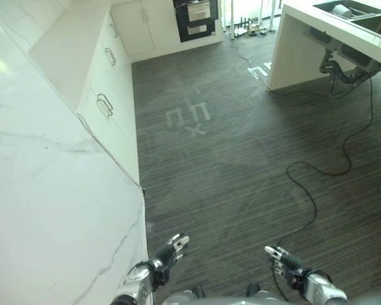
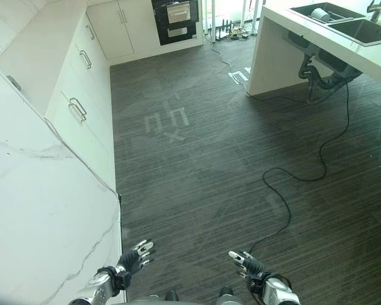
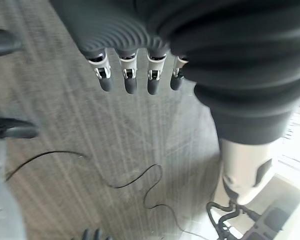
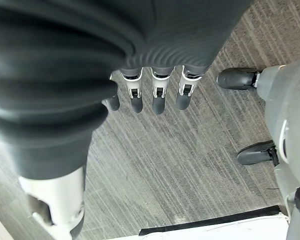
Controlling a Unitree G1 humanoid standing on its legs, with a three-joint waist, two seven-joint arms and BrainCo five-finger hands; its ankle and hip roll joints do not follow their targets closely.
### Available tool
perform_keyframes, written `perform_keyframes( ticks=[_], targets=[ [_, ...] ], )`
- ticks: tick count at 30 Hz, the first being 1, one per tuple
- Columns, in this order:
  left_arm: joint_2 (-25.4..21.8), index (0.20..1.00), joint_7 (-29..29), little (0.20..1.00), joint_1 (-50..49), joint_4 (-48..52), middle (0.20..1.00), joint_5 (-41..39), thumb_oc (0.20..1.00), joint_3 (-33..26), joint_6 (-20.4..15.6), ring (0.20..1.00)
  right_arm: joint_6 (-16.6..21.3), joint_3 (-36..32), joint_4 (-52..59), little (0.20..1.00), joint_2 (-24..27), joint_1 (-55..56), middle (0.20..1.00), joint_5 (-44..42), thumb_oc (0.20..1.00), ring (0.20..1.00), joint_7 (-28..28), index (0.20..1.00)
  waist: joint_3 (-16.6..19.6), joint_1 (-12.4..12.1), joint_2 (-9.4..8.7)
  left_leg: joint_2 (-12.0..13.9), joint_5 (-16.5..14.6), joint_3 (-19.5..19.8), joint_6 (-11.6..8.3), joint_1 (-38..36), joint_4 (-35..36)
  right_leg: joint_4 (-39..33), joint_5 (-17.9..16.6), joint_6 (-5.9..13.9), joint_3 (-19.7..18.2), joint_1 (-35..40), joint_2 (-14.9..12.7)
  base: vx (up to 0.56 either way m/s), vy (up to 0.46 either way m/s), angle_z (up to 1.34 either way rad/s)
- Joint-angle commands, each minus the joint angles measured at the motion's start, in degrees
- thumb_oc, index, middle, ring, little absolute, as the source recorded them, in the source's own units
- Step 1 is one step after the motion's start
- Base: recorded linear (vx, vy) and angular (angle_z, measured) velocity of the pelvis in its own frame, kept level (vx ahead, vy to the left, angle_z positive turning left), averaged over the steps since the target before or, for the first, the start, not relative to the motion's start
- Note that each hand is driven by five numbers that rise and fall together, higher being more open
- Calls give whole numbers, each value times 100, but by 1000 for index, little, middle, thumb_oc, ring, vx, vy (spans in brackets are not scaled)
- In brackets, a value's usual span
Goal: Place the dishes in the dishwasher.
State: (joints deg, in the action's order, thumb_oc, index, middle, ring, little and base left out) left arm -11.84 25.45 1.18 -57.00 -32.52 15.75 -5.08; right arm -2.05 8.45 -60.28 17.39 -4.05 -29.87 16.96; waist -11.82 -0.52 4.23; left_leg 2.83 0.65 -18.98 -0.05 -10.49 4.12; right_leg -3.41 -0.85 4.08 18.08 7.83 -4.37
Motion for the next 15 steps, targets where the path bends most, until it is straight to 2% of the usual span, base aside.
perform_keyframes(
  ticks=[1, 3, 5, 8, 15],
  targets=[
    [-39, 1000, 291, 1000, 189, -178, 1000, 226, 1000, 124, 20, 1000, 21, 142, -308, 1000, -35, -321, 1000, -10, 1000, 1000, 1, 1000, 125, -60, -203, -54, -603, 292, -178, 49, -116, 118, 501, 317, 16, 237, -413, 0, 0, 0],
    [-41, 1000, 272, 1000, 149, -199, 1000, -105, 1000, 142, 31, 1000, -3, 101, -372, 1000, -3, -317, 1000, -1, 1000, 1000, -29, 1000, 127, -47, -196, -42, -602, 290, -181, 52, -107, 99, 507, 310, -3, 233, -400, 0, 0, 0],
    [-47, 1000, -3, 1000, 123, -250, 1000, -101, 1000, 50, 141, 1000, 6, 63, -439, 1000, 14, -302, 1000, 28, 1000, 1000, -101, 1000, 128, -46, -196, -39, -607, 293, -183, 50, -111, 85, 508, 308, -12, 241, -398, 0, 0, 0],
    [2, 1000, -52, 1000, 87, -488, 1000, -58, 1000, -53, 278, 1000, 167, 29, -537, 1000, -13, -270, 1000, -67, 1000, 1000, -112, 1000, 136, -43, -216, -40, -607, 298, -181, 55, -122, 64, 499, 301, -15, 245, -391, 0, -13, -1],
    [106, 1000, -140, 1000, -23, -652, 1000, -19, 1000, -185, 146, 1000, 365, -66, -541, 1000, -51, -114, 1000, -18, 1000, 1000, -23, 1000, 118, -47, -288, -34, -623, 291, -184, 95, -116, -18, 451, 309, -9, 209, -367, -13, -16, 0]
  ],
)
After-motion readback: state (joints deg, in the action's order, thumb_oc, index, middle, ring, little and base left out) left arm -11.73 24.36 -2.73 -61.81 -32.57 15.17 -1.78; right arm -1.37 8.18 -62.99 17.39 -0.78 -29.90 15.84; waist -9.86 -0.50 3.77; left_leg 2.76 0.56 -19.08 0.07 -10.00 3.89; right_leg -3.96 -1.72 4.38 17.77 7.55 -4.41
